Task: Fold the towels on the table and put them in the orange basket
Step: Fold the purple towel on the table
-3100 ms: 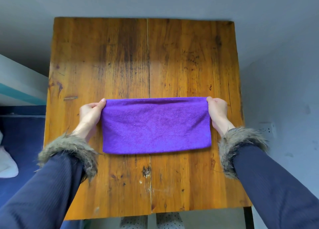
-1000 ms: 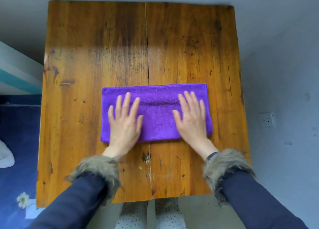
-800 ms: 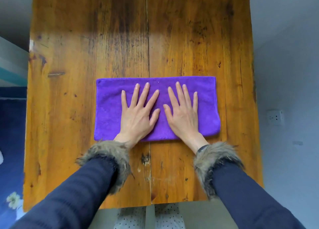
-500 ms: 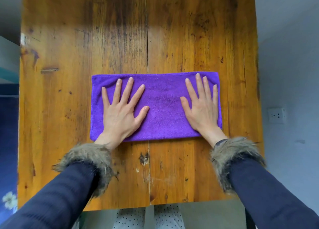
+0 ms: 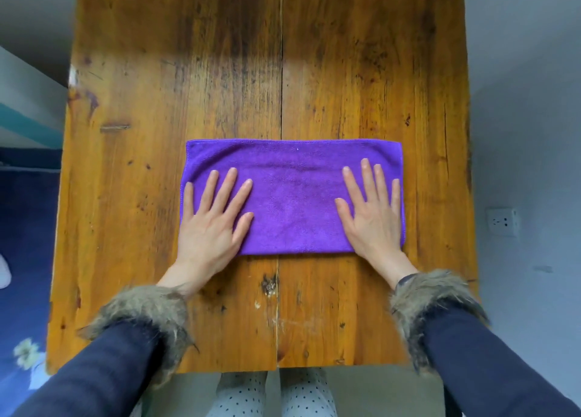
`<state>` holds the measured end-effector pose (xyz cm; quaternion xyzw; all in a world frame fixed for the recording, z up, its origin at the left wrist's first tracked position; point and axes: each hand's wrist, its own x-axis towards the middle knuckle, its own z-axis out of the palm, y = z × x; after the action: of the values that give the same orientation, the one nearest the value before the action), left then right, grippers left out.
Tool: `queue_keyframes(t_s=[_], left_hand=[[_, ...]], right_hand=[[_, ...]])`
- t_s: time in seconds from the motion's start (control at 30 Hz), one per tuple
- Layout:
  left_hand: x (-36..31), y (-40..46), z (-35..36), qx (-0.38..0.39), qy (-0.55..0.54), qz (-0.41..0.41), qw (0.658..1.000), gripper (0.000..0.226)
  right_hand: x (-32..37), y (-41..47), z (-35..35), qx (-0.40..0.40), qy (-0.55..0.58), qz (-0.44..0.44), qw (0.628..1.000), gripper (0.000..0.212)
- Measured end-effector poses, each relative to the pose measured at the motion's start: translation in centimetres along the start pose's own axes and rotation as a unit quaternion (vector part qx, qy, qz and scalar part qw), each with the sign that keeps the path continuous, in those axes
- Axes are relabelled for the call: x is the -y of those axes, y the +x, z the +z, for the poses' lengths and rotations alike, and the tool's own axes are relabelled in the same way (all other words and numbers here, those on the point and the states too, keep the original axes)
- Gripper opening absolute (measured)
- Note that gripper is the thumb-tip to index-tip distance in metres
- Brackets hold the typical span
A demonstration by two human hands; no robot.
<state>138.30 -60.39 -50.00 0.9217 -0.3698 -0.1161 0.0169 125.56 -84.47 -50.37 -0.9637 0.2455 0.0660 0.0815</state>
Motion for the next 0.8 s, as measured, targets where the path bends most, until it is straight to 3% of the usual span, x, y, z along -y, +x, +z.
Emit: queue_keyframes(t_s=[0.1, 0.17, 0.23, 0.3, 0.4, 0.67, 0.8], left_hand=[[1.7, -1.7, -0.8, -0.064, -0.09, -0.052, 0.993, 0.046], [2.5, -2.3, -1.2, -0.144, -0.151, -0.134, 0.969, 0.035], [3.1, -2.2, -1.6, -0.164, -0.213, -0.233, 0.935, 0.029], [3.4, -1.6, -2.0, -0.146, -0.267, -0.299, 0.905, 0.024], [3.5, -0.3, -2.4, -0.124, -0.295, -0.336, 0.886, 0.026], [3.3, 2.2, -3.4, 0.008, -0.263, -0.383, 0.886, 0.034], [2.6, 2.3, -4.4, 0.009, -0.243, -0.394, 0.886, 0.026]], right_hand=[[-0.6, -0.4, -0.6, 0.012, 0.002, 0.036, 0.999, 0.058], [0.7, -0.6, -1.1, 0.002, 0.01, 0.031, 0.999, 0.057], [3.0, -0.8, -1.6, -0.006, 0.021, -0.005, 1.0, 0.057], [5.4, -0.6, -1.6, -0.006, 0.027, -0.05, 0.998, 0.057], [8.6, 0.6, -1.0, 0.002, 0.029, -0.084, 0.996, 0.057], [9.9, 1.8, 1.0, -0.005, -0.007, -0.063, 0.998, 0.058], [10.1, 1.8, 0.8, -0.005, -0.015, -0.063, 0.998, 0.06]])
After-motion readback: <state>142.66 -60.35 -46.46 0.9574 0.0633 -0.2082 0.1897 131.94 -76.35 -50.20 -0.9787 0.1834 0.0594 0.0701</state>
